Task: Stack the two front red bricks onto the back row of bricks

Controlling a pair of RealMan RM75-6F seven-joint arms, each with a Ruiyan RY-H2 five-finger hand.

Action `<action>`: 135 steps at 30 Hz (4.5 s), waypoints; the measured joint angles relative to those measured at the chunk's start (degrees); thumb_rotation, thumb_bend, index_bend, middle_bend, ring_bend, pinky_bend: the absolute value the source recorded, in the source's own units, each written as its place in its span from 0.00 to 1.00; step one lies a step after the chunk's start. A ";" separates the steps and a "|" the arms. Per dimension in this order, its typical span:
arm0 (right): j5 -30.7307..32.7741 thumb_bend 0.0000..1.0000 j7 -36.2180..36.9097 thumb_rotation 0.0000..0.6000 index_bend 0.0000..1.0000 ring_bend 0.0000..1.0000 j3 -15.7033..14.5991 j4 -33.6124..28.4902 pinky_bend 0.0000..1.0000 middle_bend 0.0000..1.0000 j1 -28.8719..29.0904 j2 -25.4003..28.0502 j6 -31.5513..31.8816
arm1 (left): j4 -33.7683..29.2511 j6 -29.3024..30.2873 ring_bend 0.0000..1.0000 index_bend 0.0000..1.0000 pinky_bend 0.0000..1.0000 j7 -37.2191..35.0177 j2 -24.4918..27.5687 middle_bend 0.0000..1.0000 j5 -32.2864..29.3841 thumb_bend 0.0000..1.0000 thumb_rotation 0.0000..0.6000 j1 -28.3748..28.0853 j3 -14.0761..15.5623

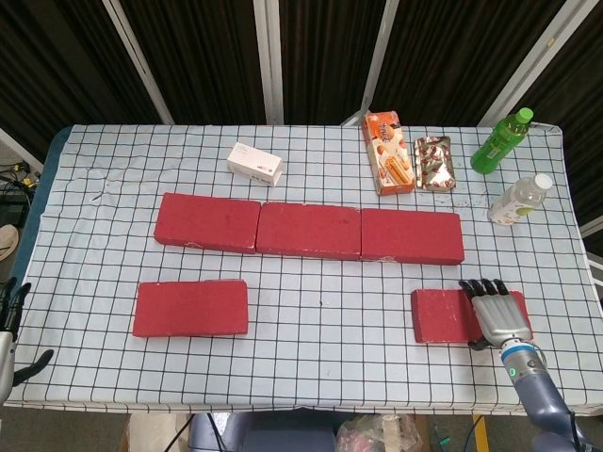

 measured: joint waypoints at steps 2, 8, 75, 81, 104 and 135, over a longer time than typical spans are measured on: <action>0.15 0.15 -0.07 1.00 0.12 0.07 -0.11 0.15 0.00 0.15 0.19 -0.16 0.01 | -0.10 -0.11 0.03 0.05 0.21 0.10 0.01 0.00 -0.05 0.00 1.00 -0.02 0.04; 0.51 0.15 -0.56 1.00 0.13 0.09 -0.54 -0.06 0.00 0.19 0.68 -0.07 0.06 | -0.29 -0.17 0.03 0.05 0.21 0.13 0.12 0.00 -0.13 0.00 1.00 0.02 0.11; 58.08 0.15 -23.03 1.00 0.18 0.10 9.95 4.61 0.00 0.22 48.74 -6.64 -2.50 | -0.66 0.42 0.03 0.06 0.22 0.82 0.24 0.00 -4.33 0.00 1.00 0.18 -1.47; 62.64 0.15 -25.41 1.00 0.18 0.10 9.19 8.22 0.00 0.22 50.86 -8.85 -1.93 | -0.66 0.15 0.03 0.06 0.22 1.59 -0.05 0.00 -4.60 0.00 1.00 0.04 -1.49; 66.99 0.15 -28.26 1.00 0.18 0.10 9.40 14.05 0.00 0.22 51.14 -11.71 -2.02 | -0.73 0.10 0.03 0.06 0.22 2.85 -0.59 0.00 -4.46 0.00 1.00 -0.02 -1.12; 68.18 0.15 -31.52 1.00 0.18 0.10 11.56 18.03 0.00 0.22 50.66 -15.99 -1.57 | -0.74 -0.33 0.03 0.06 0.22 3.43 -0.72 0.00 -5.43 0.00 1.00 -0.20 -1.35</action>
